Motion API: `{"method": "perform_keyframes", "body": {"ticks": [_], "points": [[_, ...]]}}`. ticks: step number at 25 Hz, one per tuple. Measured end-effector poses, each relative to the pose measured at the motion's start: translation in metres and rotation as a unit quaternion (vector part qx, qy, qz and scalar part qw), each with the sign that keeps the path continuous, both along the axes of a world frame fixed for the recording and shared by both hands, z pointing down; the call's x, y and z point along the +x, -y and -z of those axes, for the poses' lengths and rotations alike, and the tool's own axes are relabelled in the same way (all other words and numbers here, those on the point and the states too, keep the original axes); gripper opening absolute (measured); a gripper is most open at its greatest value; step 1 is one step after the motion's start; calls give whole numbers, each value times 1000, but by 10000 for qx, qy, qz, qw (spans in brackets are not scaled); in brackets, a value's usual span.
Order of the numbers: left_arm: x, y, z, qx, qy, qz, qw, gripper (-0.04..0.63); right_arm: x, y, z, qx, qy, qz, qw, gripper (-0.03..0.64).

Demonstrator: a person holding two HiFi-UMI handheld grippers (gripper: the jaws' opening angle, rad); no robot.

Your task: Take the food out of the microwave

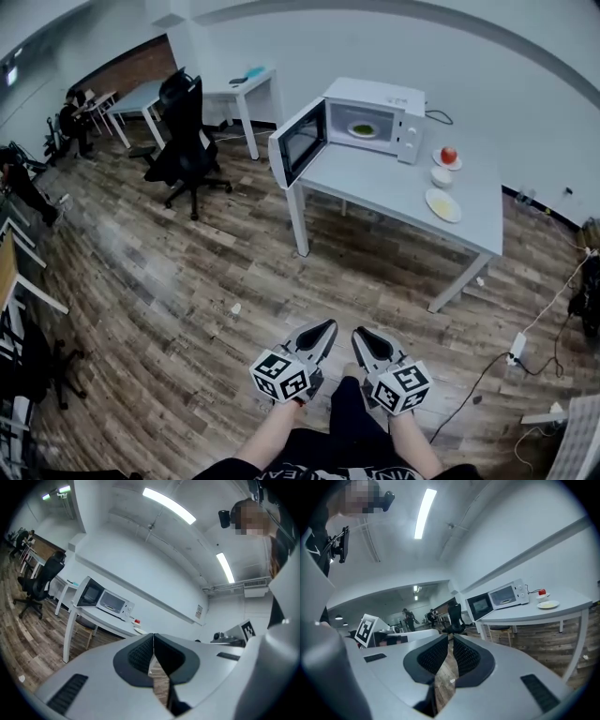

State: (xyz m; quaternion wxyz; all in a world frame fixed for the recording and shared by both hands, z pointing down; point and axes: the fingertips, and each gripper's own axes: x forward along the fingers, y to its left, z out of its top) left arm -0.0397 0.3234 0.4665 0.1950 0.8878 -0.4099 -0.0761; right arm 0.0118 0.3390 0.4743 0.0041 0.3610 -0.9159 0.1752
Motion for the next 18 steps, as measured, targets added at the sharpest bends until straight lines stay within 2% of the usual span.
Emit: {"method": "perform_keyframes", "body": {"ticks": [5, 12, 18], "points": [[8, 55, 6, 72, -1, 16, 10000, 9, 1, 54, 11, 118, 82, 179, 9997, 52], [22, 136, 7, 71, 57, -6, 10000, 10, 18, 138, 11, 62, 57, 126, 9999, 54], [30, 187, 4, 31, 44, 18, 10000, 11, 24, 188, 7, -8, 142, 151, 9998, 52]]}}
